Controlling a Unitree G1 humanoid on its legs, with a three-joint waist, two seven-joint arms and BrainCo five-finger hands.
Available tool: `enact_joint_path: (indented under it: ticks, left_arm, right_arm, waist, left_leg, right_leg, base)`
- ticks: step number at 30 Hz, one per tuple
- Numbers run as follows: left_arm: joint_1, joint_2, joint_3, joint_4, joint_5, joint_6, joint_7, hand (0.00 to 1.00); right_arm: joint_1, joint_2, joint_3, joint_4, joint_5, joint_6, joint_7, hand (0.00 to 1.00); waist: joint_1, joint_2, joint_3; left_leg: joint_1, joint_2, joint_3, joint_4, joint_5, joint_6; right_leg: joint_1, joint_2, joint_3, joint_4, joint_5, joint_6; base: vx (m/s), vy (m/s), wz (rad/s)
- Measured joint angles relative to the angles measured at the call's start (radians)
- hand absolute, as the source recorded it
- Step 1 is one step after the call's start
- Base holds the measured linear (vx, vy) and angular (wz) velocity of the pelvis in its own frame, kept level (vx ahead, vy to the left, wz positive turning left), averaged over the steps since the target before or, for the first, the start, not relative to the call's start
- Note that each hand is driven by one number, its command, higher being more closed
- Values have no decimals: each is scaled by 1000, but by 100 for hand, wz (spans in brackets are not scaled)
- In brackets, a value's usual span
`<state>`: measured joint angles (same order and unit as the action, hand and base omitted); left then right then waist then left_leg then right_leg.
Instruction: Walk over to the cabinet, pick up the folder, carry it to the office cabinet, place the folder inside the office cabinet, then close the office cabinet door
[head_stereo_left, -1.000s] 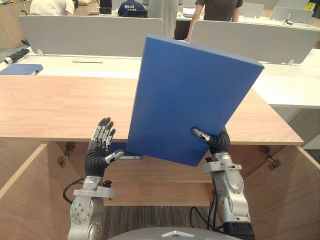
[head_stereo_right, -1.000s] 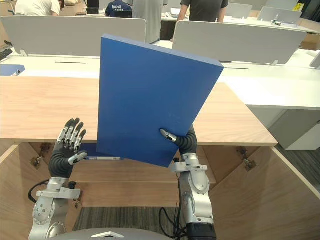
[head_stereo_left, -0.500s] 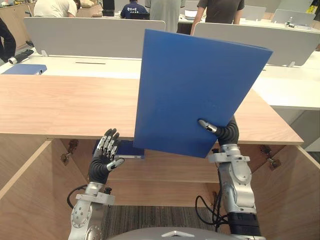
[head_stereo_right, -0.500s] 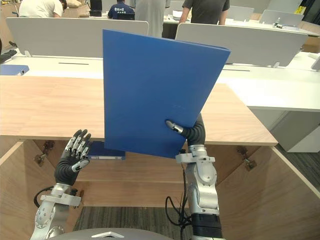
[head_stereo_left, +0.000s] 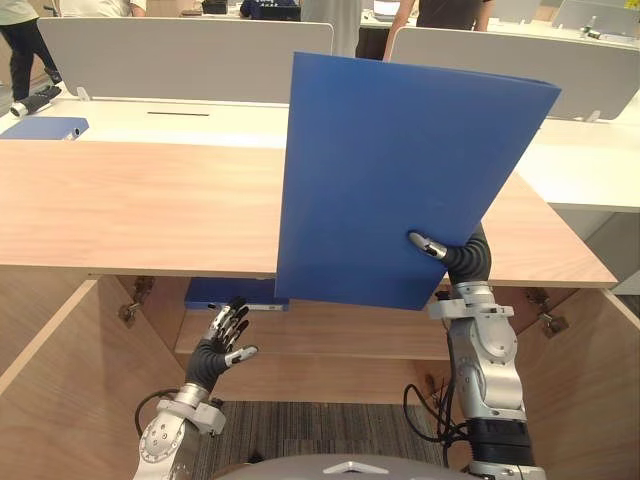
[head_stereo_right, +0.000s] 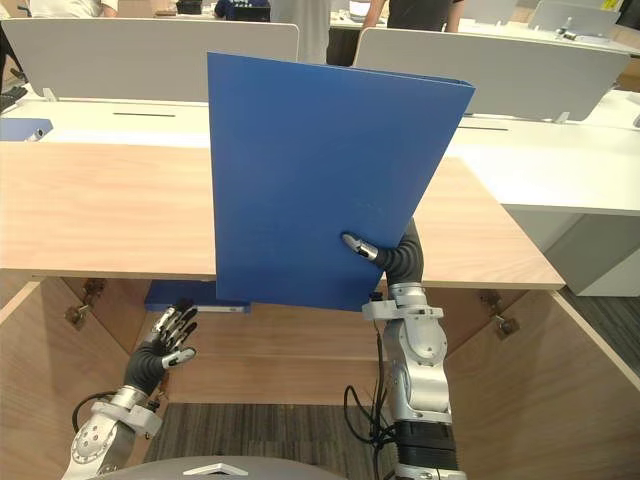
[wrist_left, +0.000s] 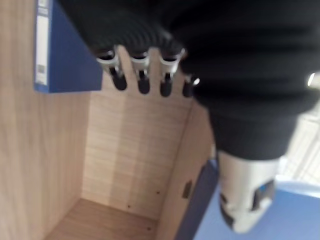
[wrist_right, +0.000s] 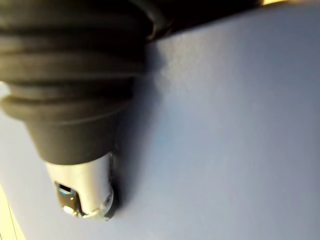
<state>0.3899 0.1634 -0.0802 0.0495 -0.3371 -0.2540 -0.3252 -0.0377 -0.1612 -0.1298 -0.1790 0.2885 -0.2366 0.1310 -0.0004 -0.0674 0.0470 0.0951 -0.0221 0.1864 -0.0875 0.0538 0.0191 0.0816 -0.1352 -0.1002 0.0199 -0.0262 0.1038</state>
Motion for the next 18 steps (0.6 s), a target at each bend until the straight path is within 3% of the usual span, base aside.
enact_joint_path:
  ticks: [9, 18]
  left_arm:
    - [-67, -13, 13, 144, 224, -3, 149, 0]
    - [-85, -62, 104, 323, 322, 7, 262, 0]
  right_arm:
    - [-10, 6, 0, -2, 20, 0, 21, 100]
    - [10, 55, 7, -112, 41, -25, 23, 100]
  waist:
    - [-6, -3, 2]
    - [-14, -2, 2]
  left_leg:
    - [-9, 0, 5, 0, 5, 7]
    - [-5, 3, 15, 0, -2, -2]
  right_leg:
    - [-11, 1, 5, -6, 12, -2]
    - [-12, 3, 11, -6, 11, -8]
  base:
    - [14, 1, -1]
    - [-2, 2, -2]
